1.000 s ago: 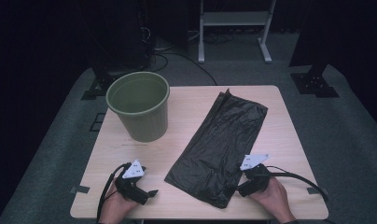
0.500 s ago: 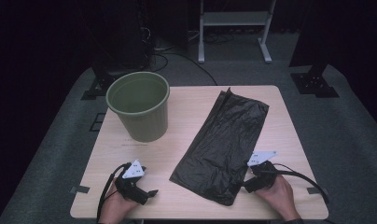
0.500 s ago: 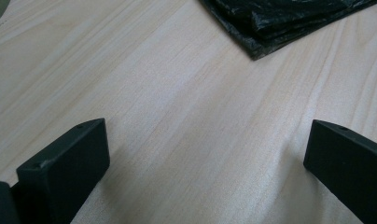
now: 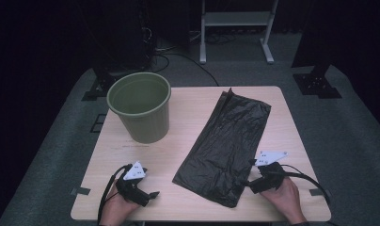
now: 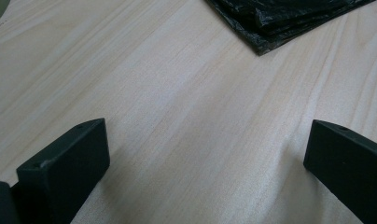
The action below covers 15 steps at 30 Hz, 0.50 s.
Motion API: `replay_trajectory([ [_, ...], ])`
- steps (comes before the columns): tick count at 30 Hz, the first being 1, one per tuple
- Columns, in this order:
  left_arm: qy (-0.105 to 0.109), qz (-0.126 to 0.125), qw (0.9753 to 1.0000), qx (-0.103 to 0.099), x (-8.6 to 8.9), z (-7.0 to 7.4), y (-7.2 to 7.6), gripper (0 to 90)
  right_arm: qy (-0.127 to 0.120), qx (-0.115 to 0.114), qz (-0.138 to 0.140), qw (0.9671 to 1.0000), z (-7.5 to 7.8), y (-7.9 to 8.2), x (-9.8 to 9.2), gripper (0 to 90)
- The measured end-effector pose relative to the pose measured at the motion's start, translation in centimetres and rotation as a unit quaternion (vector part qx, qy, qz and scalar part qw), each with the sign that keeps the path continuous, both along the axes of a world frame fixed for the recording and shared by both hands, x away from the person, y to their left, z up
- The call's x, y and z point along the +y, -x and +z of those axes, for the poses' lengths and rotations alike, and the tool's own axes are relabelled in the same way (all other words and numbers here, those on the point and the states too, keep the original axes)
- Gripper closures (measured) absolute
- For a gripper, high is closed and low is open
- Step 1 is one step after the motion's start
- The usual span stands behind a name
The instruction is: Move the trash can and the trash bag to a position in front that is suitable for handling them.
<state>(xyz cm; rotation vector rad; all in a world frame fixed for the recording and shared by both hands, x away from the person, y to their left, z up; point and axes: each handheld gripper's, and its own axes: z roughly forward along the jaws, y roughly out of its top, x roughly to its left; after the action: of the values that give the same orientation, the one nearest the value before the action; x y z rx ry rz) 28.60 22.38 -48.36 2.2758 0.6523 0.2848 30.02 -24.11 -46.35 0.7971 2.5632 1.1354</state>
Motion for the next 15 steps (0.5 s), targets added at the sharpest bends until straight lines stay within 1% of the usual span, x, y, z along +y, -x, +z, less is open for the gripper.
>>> replay_trajectory([
  [2, 0.000, 0.000, 1.0000, 0.000, 0.0, 0.0, 0.0, 0.0, 0.002, 0.001, 0.008, 1.0000, 0.0, 0.2, 0.6, 12.8],
  [4, 0.000, 0.000, 1.0000, 0.000, 0.0, 0.0, 0.0, 0.0, 0.000, 0.007, 0.016, 0.9999, 0.0, 0.5, 1.3, 12.8],
  [6, 0.000, 0.000, 1.0000, 0.000, 0.0, 0.0, 0.0, 0.0, 0.000, 0.007, 0.019, 0.9998, -0.1, 0.6, 1.4, 12.8],
  [9, 0.000, 0.000, 1.0000, 0.000, 0.0, 0.0, 0.0, 0.0, 0.003, 0.012, 0.028, 0.9995, -0.1, 0.9, 2.2, 12.8],
  [12, 0.000, 0.000, 1.0000, 0.000, 0.0, 0.0, 0.0, 0.0, -0.014, 0.019, 0.036, 0.9991, -0.2, 1.3, 2.5, 12.8],
  [15, 0.000, 0.000, 1.0000, 0.000, 0.0, 0.0, 0.0, 0.0, -0.020, 0.024, 0.037, 0.9988, -0.3, 1.8, 2.6, 12.8],
])
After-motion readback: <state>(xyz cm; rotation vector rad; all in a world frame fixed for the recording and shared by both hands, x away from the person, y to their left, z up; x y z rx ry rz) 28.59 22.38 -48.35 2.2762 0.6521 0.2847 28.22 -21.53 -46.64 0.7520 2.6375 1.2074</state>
